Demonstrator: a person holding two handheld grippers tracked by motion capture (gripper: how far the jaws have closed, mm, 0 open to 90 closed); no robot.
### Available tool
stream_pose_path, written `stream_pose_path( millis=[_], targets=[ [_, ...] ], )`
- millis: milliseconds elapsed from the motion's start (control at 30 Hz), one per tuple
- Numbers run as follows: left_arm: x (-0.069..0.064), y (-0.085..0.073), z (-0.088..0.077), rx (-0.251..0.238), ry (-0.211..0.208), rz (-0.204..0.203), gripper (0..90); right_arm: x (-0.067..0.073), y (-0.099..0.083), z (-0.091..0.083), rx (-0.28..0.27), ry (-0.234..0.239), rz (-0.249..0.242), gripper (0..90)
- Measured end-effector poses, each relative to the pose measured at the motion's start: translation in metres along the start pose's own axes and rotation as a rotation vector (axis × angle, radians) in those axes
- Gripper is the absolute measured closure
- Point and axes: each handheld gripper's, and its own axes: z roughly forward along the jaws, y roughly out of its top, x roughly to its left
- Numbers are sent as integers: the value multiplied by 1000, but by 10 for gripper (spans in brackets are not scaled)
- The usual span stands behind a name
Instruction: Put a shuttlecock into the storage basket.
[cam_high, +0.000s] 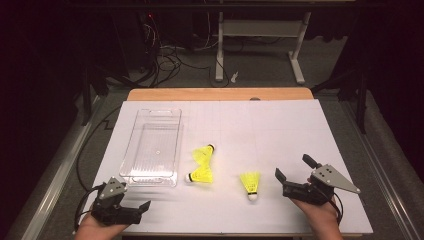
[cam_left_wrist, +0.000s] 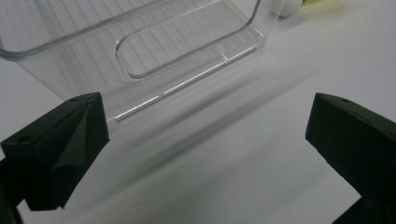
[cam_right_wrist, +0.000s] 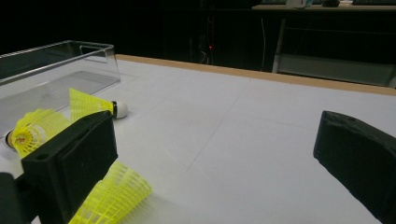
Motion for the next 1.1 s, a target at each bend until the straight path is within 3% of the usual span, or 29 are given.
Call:
stream_pose_path(
  millis=[167,333,733,800,1100],
  targets=[
    [-1,3,5,54,-1,14,7,1,0,1,-1,5,-5,2],
    [-1,7,9,107,-15,-2,7,1,0,0,-1,3,-3,2],
    [-11,22,14,220,-31,37,8,1,0,0,3,8,-4,2],
    [-12,26,15,244,-61,32,8,1,0,0,2,10,-4,1],
    [-18,38,20,298,-94,45,8,1,0,-1,3,13,-4,2]
  ],
)
